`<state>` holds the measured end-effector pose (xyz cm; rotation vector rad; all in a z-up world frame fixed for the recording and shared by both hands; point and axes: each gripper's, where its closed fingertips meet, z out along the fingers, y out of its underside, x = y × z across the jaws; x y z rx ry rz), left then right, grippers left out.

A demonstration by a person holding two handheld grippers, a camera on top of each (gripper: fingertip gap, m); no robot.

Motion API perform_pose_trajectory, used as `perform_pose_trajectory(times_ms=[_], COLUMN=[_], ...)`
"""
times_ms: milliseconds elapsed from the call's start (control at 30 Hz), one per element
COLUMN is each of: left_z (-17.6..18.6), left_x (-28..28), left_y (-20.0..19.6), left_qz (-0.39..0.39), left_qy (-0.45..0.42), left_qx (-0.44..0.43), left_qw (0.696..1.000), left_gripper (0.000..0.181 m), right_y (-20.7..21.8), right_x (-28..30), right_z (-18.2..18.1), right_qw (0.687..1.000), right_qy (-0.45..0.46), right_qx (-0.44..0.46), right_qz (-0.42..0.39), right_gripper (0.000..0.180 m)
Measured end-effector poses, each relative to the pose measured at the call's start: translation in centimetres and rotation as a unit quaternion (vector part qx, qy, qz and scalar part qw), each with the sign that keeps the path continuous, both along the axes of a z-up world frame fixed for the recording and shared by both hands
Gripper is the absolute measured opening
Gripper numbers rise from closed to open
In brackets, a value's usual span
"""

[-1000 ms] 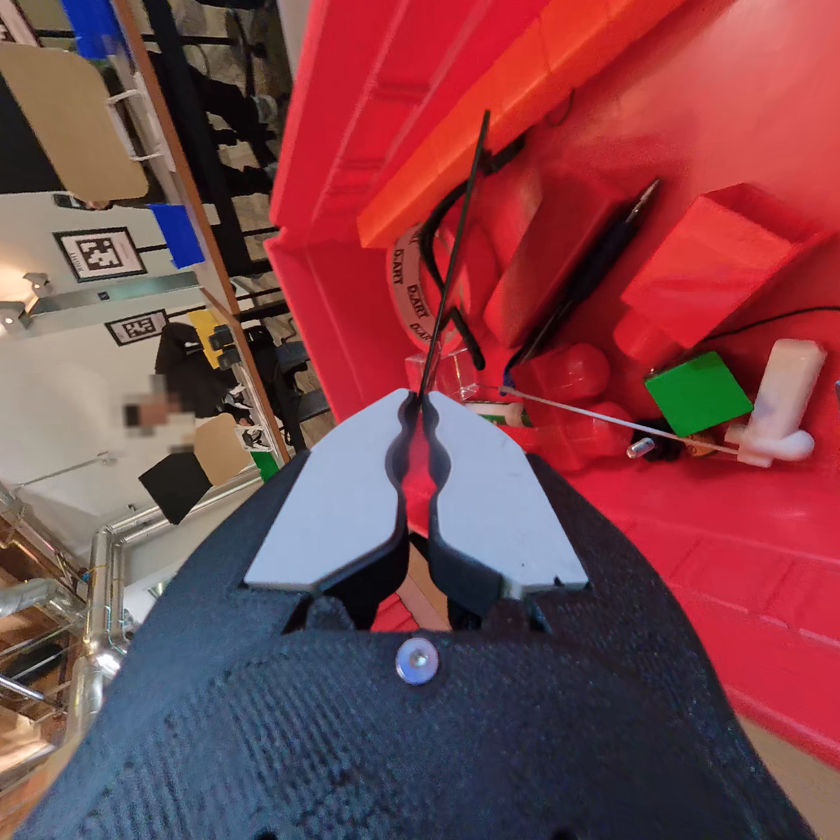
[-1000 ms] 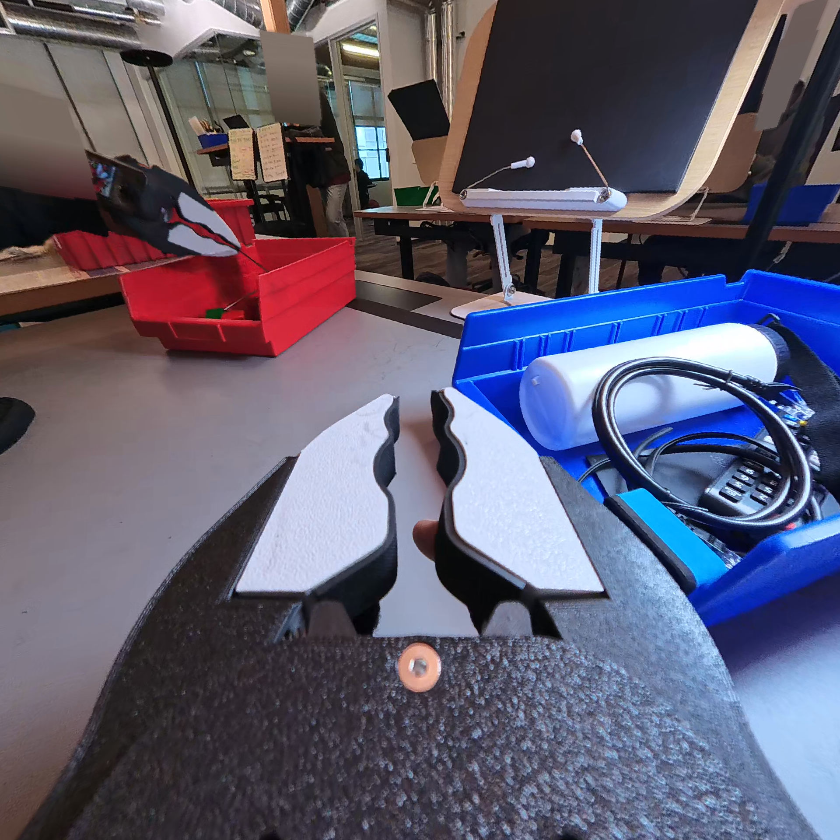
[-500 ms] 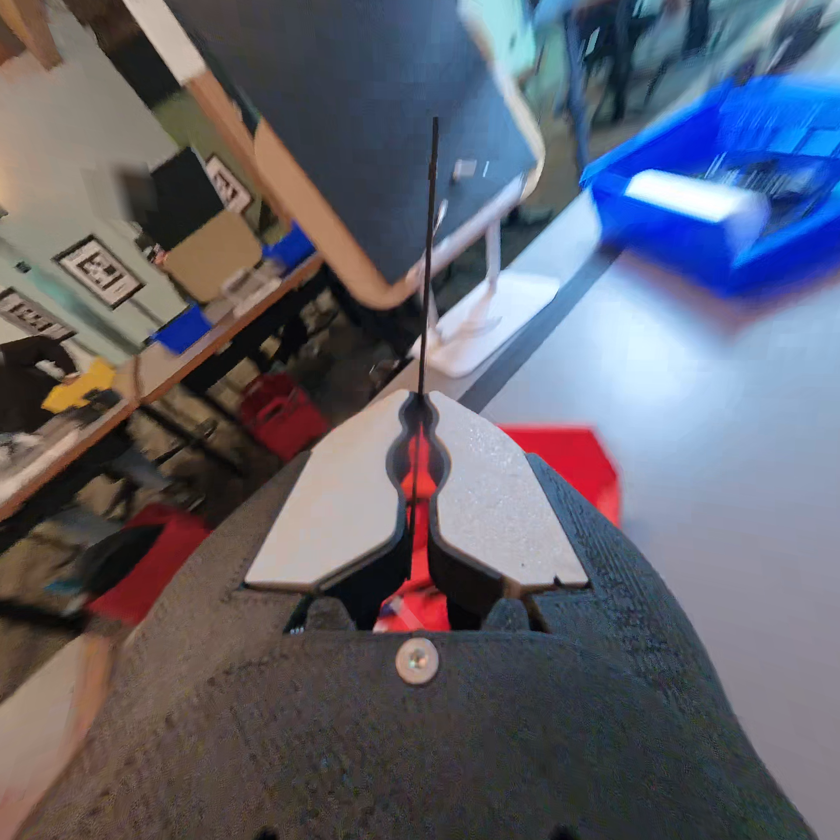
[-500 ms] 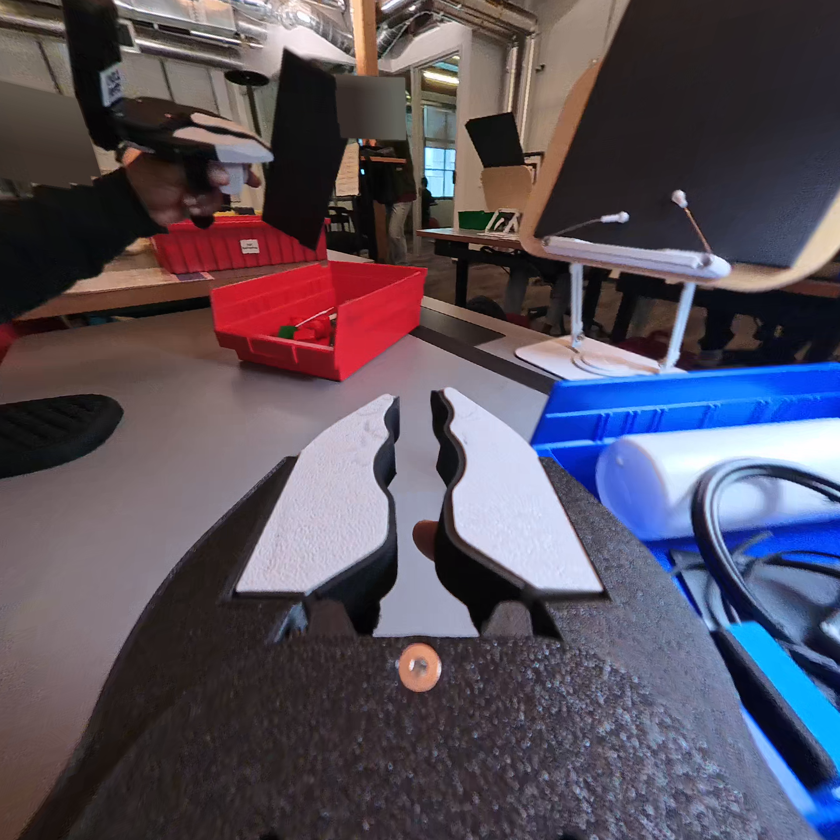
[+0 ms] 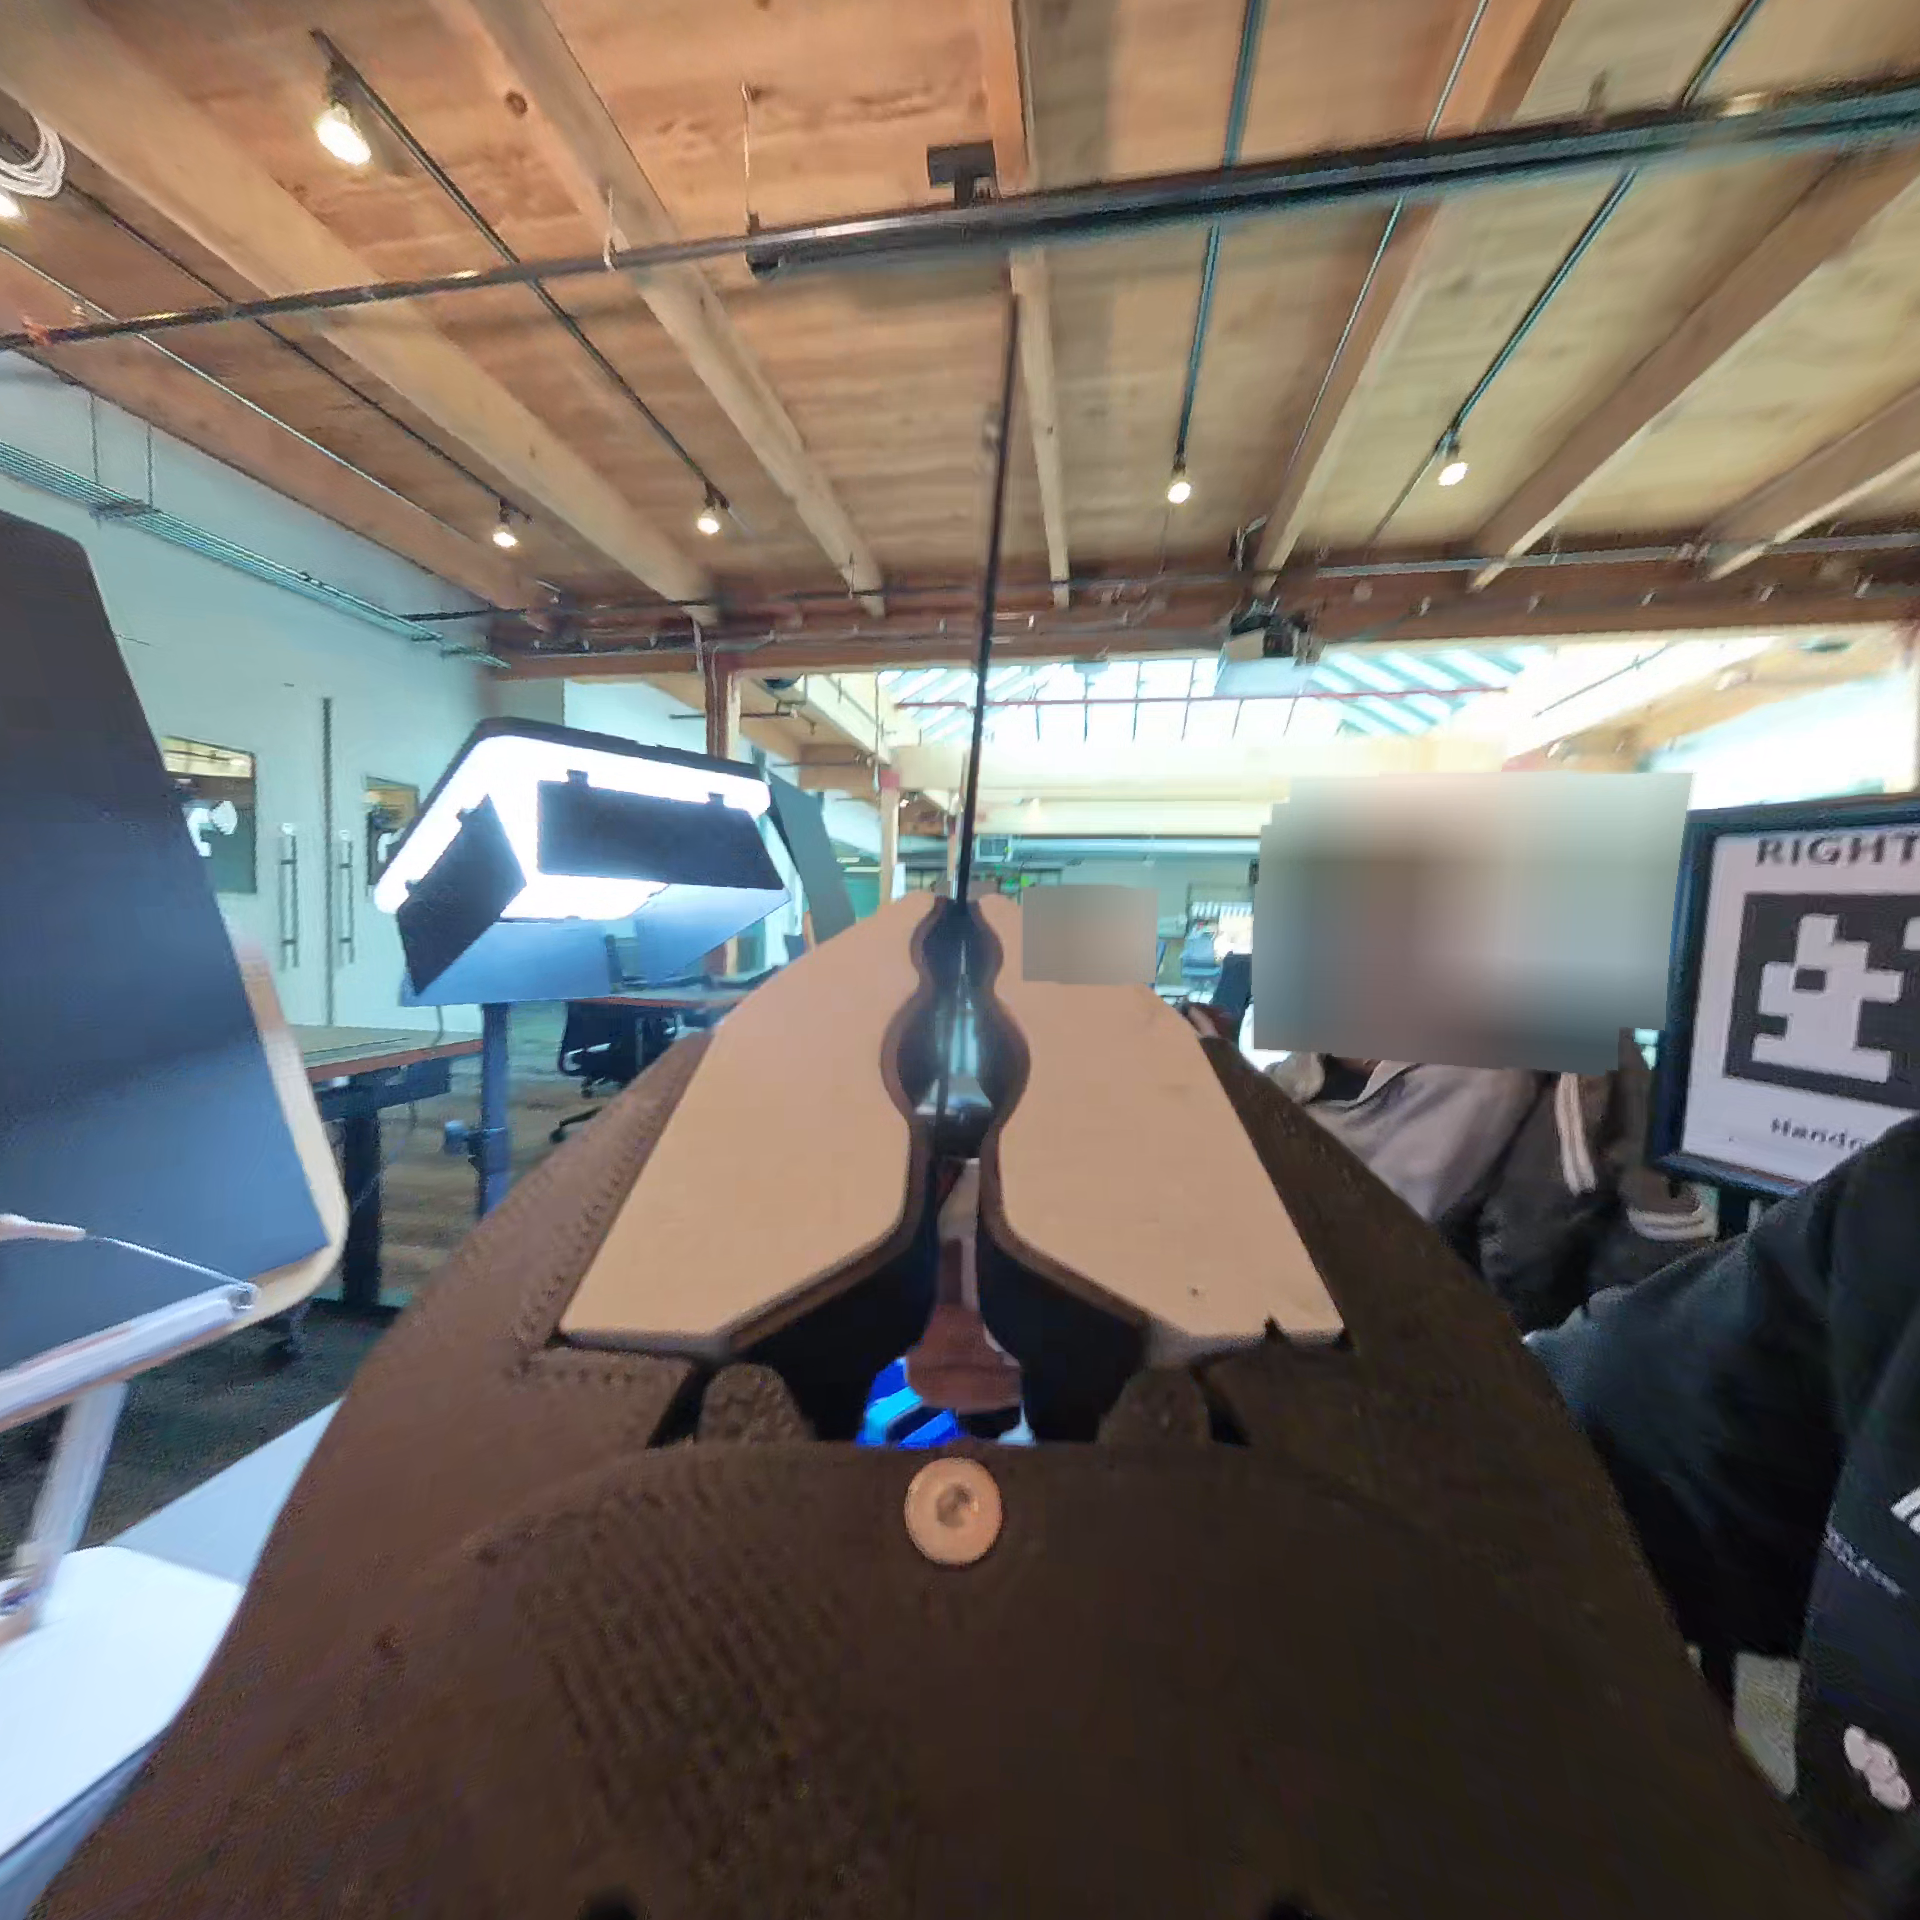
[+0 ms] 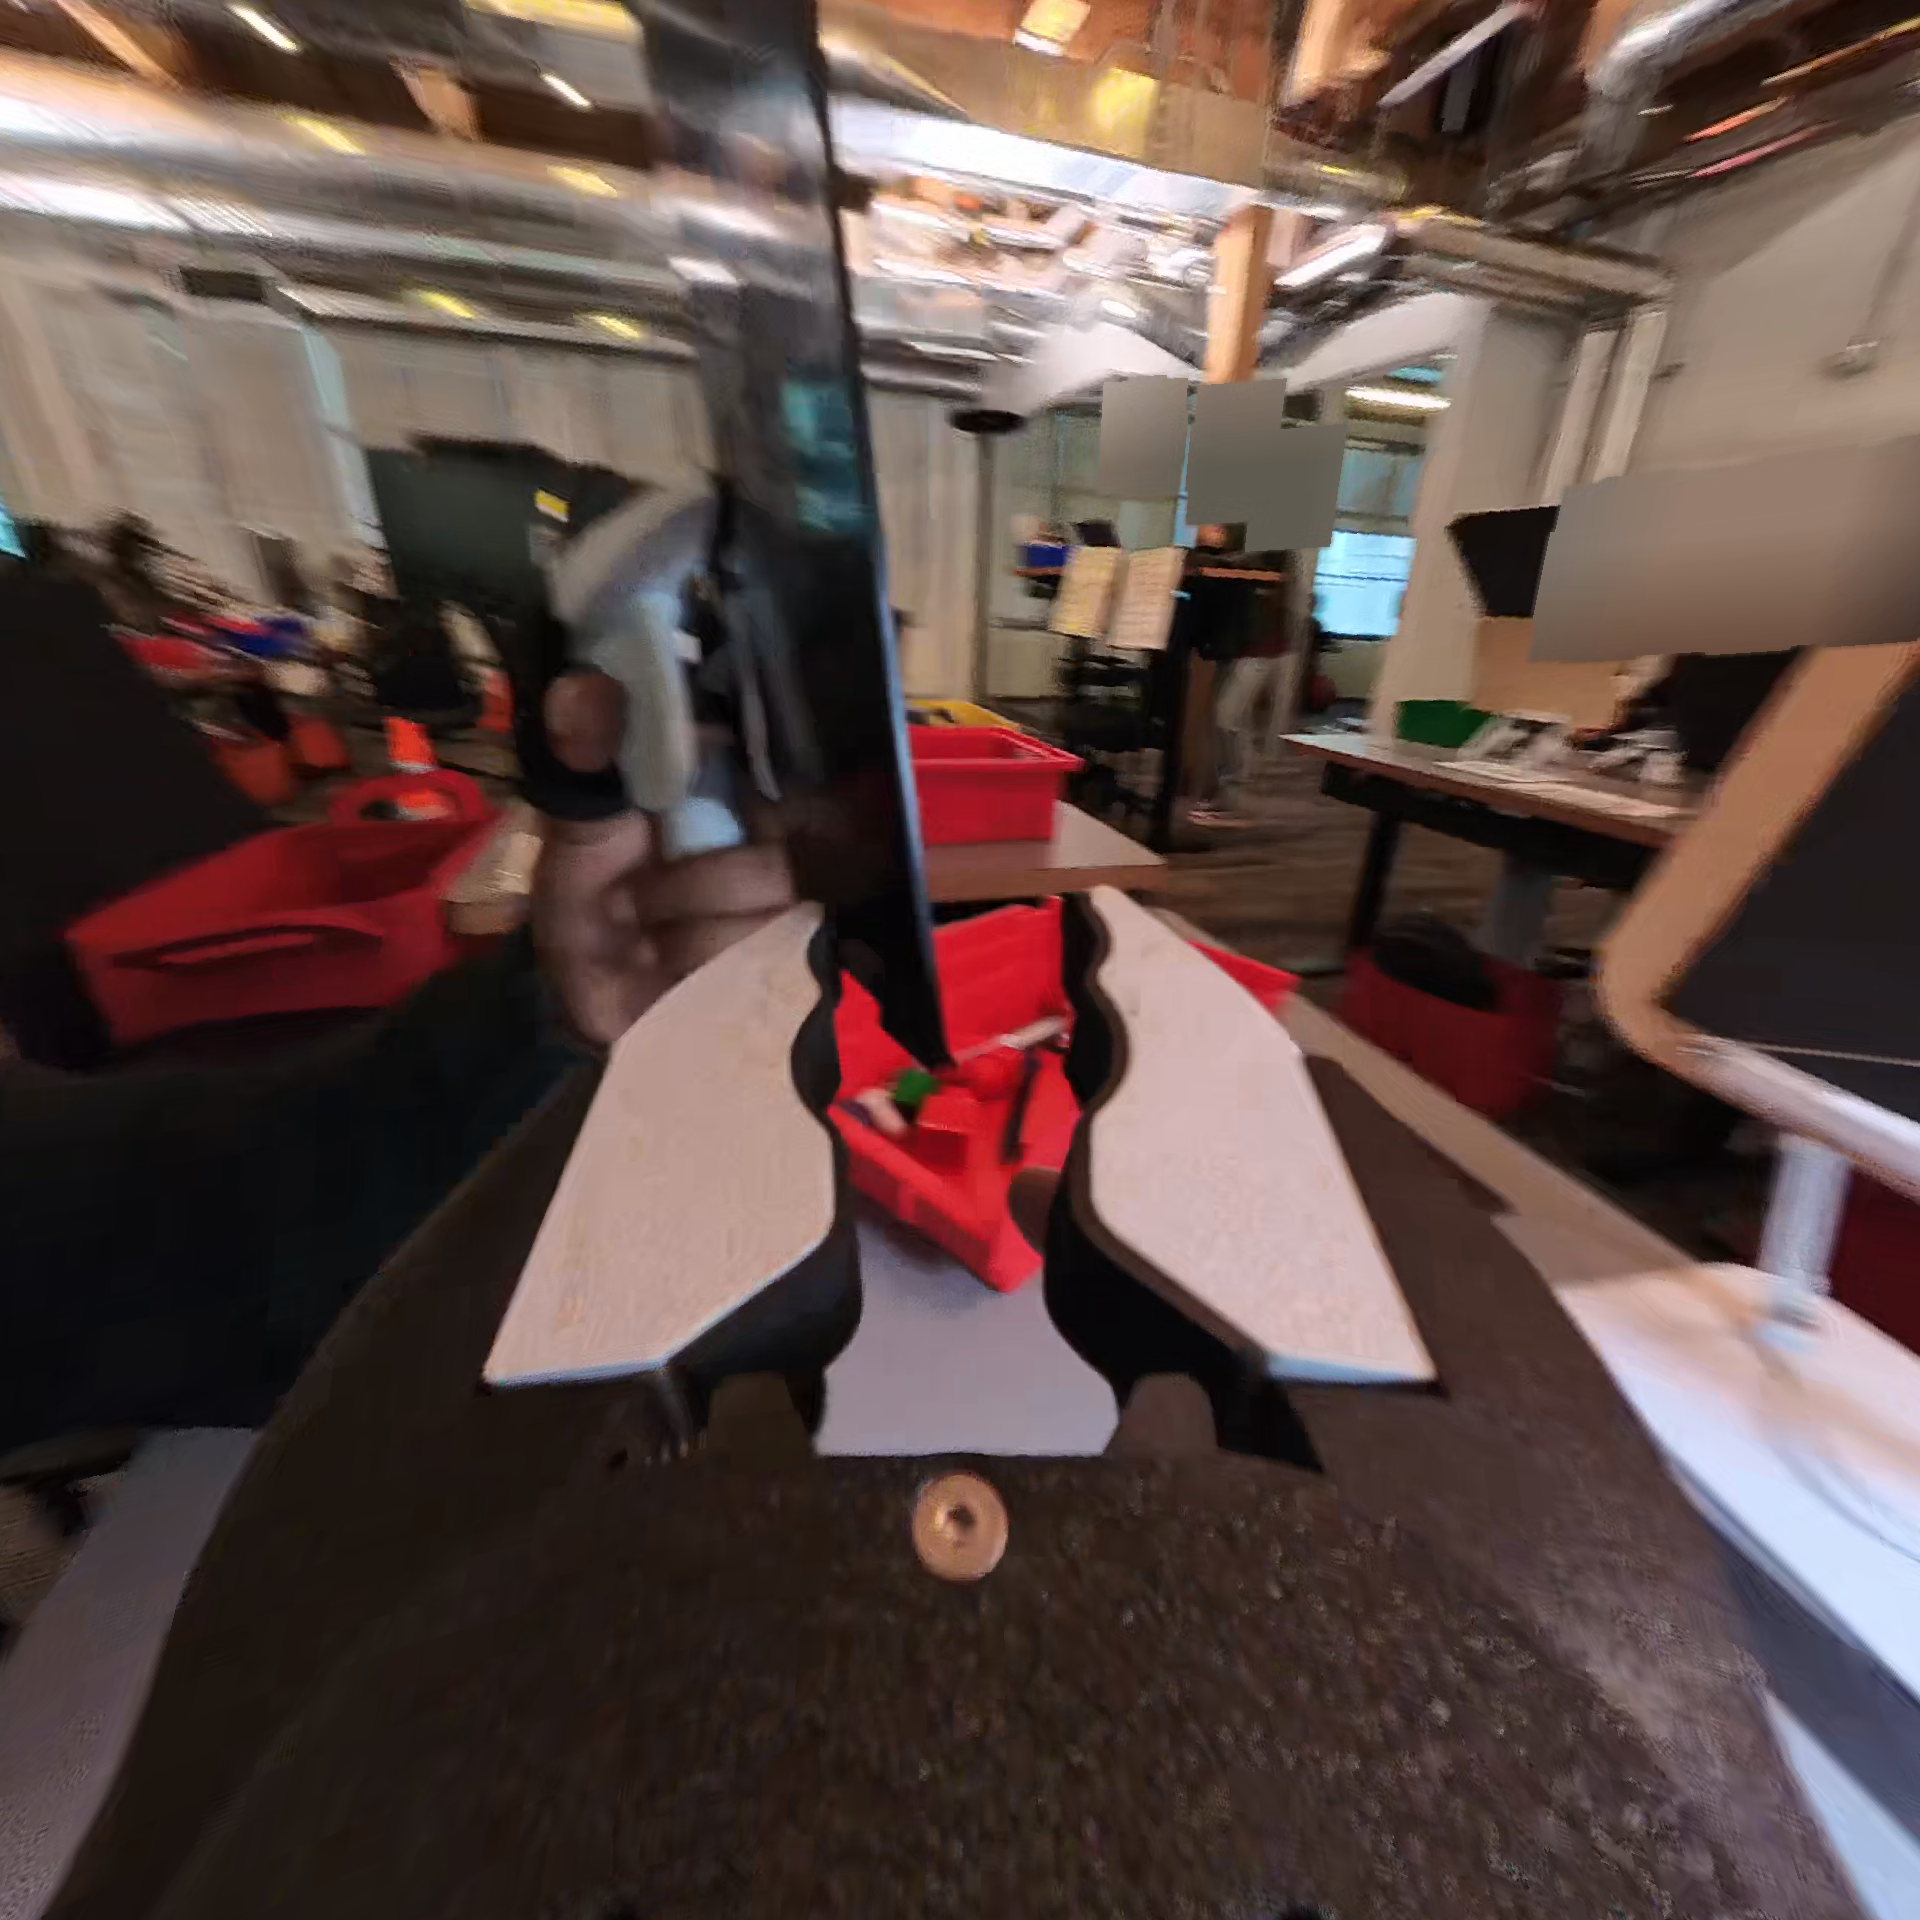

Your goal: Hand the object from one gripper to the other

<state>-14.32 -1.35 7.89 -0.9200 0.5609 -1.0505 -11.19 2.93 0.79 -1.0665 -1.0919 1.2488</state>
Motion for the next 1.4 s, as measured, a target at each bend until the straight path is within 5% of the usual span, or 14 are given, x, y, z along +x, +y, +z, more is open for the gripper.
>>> perform_pose_trajectory(times_ms=[100,333,500,633,900,1133,1267,1400], left_z=[-2.0,-3.9,-4.4,-4.7,-1.9,-0.9,-2.3,-2.4], left_x=[0.4,1.2,3.3,3.9,3.7,2.3,4.5,5.1], left_y=[1.1,2.3,0.8,0.1,-0.7,-0.8,-0.4,-0.4], left_qz=[-0.011,-0.019,-0.071,-0.075,-0.086,-0.082,-0.096,-0.1], left_qy=[-0.003,0.034,0.07,0.097,-0.044,-0.156,-0.143,-0.12], left_qx=[-0.032,-0.077,-0.074,-0.051,-0.043,-0.046,-0.066,-0.073], left_qw=[0.999,0.996,0.992,0.991,0.994,0.983,0.983,0.985], left_gripper=[0.002,0.004,0.03,0.003,0.003,0.002,0.001,0.002], right_y=[-1.5,-1.5,-2.5,-2.7,-2.0,-5.1,-4.8,-4.2], right_x=[0.4,4.8,6.0,6.4,8.0,2.7,1.9,3.2], right_z=[-1.0,0.6,0.0,0.0,6.4,4.2,3.6,4.5], right_qw=[0.999,0.997,0.99,0.988,0.985,0.968,0.96,0.95], right_qy=[0.003,-0.045,-0.111,-0.119,0.147,0.221,0.248,0.261], right_qx=[0.012,0.011,0.005,-0.015,-0.04,-0.078,-0.127,-0.158], right_qz=[0.053,0.066,0.085,0.1,0.084,0.088,0.027,0.065], right_gripper=[0.003,0.002,0.002,0.003,0.016,0.037,0.002,0.002])
